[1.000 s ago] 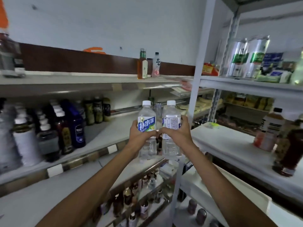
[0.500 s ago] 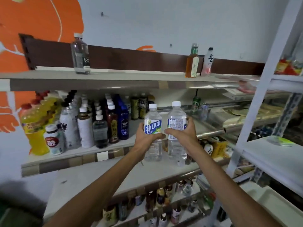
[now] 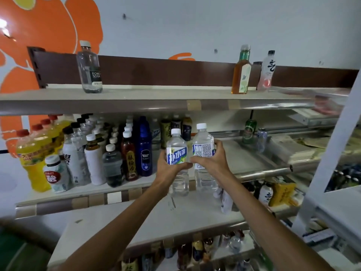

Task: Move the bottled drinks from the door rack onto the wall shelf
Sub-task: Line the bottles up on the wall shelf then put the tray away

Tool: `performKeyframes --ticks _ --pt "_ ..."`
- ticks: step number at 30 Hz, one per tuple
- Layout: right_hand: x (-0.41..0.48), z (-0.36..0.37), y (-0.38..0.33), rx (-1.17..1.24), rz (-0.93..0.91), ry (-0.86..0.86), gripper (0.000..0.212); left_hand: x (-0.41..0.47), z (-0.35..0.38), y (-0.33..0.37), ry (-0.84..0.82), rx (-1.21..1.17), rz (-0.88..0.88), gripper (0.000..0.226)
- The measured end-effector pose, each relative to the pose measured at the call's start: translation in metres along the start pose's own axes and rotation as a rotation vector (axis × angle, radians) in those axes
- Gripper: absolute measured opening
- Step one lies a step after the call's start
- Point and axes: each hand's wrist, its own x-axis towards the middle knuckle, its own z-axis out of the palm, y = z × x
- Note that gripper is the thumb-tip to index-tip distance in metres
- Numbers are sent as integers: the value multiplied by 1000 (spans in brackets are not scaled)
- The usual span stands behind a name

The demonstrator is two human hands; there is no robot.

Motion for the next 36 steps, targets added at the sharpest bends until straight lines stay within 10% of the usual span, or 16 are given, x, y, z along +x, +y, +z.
performKeyframes --ticks 36 --pt "184 61 63 -10 4 -126 78 198 2 -97 274 383 3 87"
